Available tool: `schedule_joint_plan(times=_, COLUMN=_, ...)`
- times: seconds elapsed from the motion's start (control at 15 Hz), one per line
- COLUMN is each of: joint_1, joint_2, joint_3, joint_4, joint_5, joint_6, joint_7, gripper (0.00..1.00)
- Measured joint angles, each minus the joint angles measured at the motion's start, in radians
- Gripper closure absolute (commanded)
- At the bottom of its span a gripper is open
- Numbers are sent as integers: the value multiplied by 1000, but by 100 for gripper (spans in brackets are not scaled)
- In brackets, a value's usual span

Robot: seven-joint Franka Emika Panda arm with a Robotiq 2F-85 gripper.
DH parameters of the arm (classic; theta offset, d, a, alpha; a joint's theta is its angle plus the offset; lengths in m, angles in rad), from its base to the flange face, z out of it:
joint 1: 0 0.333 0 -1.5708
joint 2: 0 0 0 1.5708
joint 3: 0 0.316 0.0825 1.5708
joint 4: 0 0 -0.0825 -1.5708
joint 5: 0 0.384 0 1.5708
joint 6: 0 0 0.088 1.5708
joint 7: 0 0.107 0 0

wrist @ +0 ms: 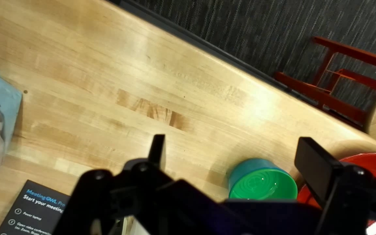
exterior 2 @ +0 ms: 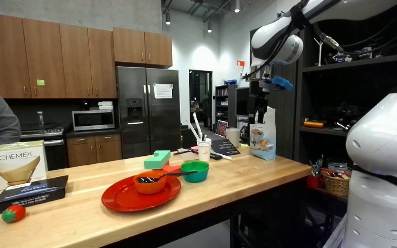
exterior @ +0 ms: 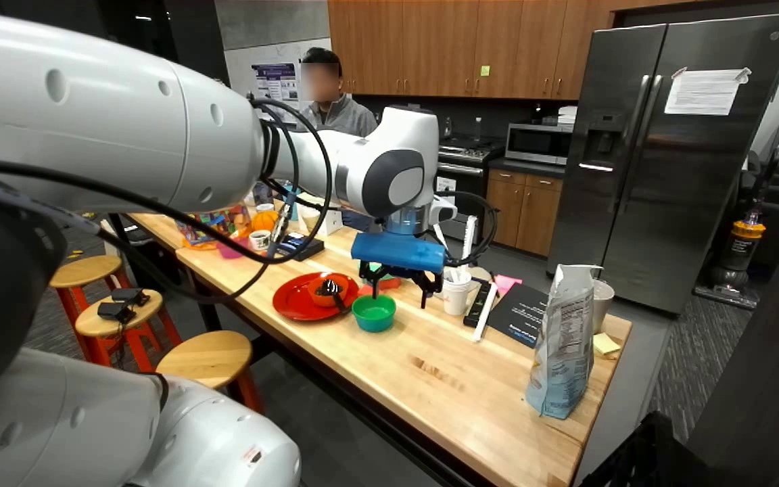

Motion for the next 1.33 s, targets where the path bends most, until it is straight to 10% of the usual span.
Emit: schedule_joint_plan(times=1.33, joint_1=4, joint_2=0, joint_3=-6, joint_4=-19, joint_5=-1, joint_6=101, joint_7=-139, gripper=0)
